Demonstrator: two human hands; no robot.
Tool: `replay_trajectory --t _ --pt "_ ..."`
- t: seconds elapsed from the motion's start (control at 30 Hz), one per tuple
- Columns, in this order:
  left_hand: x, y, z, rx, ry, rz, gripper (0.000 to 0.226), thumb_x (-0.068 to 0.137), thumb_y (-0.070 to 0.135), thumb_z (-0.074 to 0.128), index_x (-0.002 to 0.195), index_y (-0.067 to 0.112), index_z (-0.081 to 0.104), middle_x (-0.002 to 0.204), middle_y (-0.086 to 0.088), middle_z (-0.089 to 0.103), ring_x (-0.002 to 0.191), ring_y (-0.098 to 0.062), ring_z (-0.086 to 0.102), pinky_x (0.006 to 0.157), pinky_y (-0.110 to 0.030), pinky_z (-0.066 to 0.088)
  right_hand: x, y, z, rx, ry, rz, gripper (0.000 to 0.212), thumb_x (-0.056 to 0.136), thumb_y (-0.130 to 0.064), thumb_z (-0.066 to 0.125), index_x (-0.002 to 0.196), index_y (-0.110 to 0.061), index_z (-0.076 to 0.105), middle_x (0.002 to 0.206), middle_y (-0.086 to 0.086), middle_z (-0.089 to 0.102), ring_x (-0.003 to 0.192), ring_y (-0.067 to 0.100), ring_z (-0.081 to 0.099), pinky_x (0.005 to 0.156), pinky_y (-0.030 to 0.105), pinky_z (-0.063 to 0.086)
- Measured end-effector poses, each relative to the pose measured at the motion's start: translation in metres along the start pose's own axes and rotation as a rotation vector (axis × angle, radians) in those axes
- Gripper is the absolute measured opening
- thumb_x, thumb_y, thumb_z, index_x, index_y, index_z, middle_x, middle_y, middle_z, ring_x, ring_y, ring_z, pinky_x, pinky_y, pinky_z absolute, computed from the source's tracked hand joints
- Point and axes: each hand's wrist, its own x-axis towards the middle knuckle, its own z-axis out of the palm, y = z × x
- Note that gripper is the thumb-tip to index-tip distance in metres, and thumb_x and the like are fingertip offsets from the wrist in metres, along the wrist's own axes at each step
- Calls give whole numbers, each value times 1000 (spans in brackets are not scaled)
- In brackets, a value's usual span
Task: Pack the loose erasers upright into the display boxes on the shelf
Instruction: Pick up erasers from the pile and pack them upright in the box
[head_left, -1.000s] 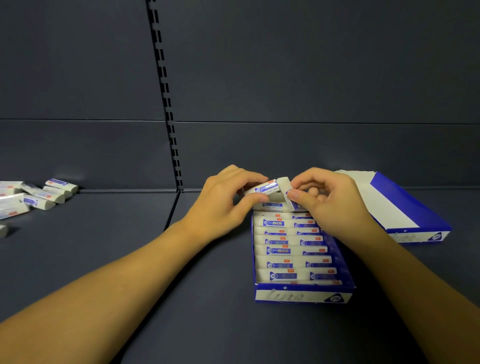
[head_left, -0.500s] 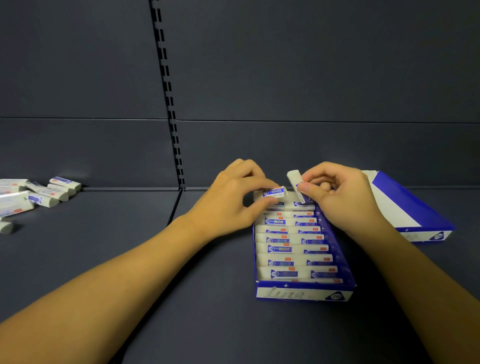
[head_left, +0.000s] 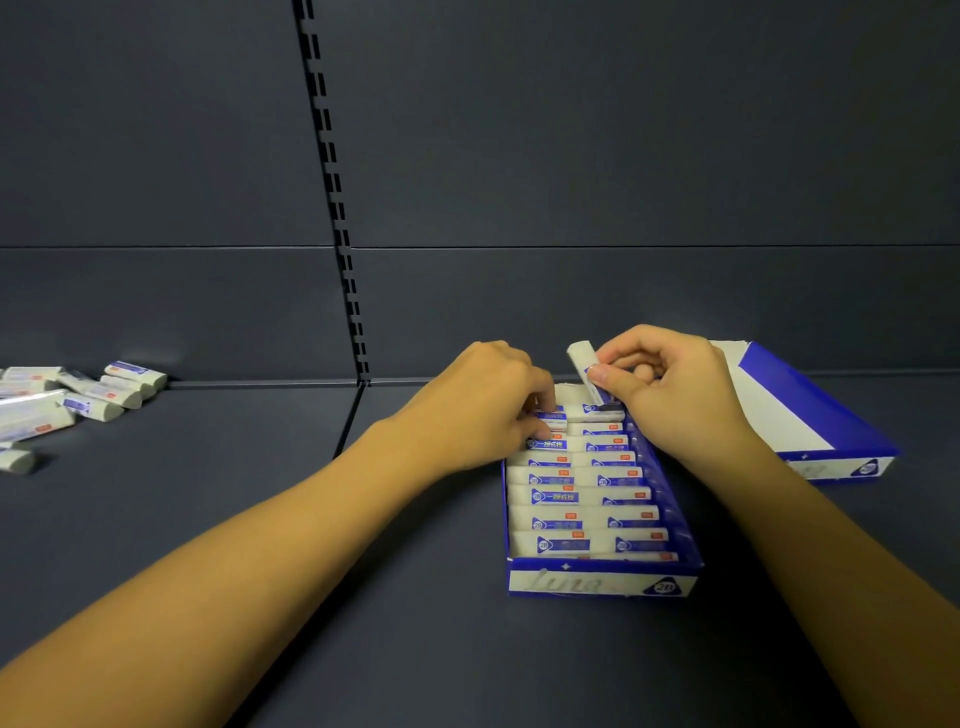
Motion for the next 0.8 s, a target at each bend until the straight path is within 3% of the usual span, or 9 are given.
replay_trajectory --t 0.1,0.27,0.7,0.8 --pt "1 3 2 -14 5 -39 22 91 34 71 110 24 73 103 4 66 101 -13 56 83 -22 40 -1 0 -1 12 -6 3 12 90 -25 72 100 -21 66 86 -12 68 84 5 66 60 19 48" --pt "0 9 2 4 2 -41 21 93 25 69 110 17 77 106 0 67 98 -15 61 83 -30 51 -1 -1 -1 14 -9 3 15 90 -26 71 102 -19 67 88 -11 68 87 7 66 61 19 49" --pt "-3 7 -1 -20 -23 -25 29 93 32 69 119 21 74 111 3 66 100 -12 62 87 -28 53 -2 -2 -3 12 -14 4 14 89 -26 71 101 -22 66 91 -10 68 90 8 67 65 19 51" --pt "-6 4 -1 -37 6 -32 23 92 30 69 113 21 74 107 4 67 96 -11 62 84 -28 53 -1 -3 -3 21 -15 5 13 89 -26 71 100 -23 65 90 -10 69 90 8 67 65 20 51"
